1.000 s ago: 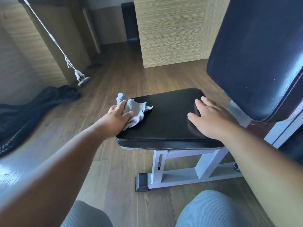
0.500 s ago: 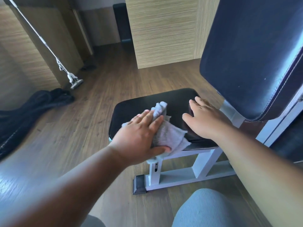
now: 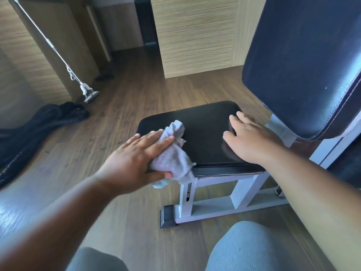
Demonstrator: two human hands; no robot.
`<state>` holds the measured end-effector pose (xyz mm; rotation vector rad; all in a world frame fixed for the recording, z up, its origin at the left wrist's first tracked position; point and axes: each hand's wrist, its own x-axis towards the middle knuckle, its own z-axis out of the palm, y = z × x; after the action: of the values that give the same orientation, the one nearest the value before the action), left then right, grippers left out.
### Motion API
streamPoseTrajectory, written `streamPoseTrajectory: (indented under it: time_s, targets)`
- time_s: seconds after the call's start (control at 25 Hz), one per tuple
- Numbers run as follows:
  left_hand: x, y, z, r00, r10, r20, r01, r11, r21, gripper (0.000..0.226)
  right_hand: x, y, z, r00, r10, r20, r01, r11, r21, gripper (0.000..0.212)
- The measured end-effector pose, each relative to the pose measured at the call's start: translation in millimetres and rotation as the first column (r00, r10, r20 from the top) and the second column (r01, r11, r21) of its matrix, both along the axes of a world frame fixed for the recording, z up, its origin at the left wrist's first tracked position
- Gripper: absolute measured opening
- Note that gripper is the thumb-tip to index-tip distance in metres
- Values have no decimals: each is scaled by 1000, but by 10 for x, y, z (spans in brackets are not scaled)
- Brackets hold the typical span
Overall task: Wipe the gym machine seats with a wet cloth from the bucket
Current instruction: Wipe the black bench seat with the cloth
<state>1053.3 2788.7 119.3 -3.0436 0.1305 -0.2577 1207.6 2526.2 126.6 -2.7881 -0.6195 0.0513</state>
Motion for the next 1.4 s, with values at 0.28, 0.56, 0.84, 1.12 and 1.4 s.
streamPoseTrajectory:
  time_s: [0.28, 0.56, 0.84, 1.12, 1.4]
  targets:
    - [368, -730, 78, 999, 18, 36, -17, 1000, -10, 112, 29, -2, 7, 1000, -8, -27, 9, 1000, 29, 57]
    - [599, -1479, -105, 992, 44, 115, -43, 999, -19, 112, 169, -12, -16, 990, 39, -133, -15, 984, 176, 47]
    - [546, -1372, -102, 987, -36, 156, 28, 998, 51, 101, 145, -114, -41, 982, 69, -177, -28, 974, 223, 56]
    - [132, -345, 174, 960, 261, -100, -276, 944, -179, 99, 43, -132, -28, 992, 67, -109, -60, 996, 70, 62]
    - [1274, 139, 299, 873, 405, -272, -463, 864, -196, 97, 33, -148, -35, 995, 73, -66, -69, 996, 59, 62]
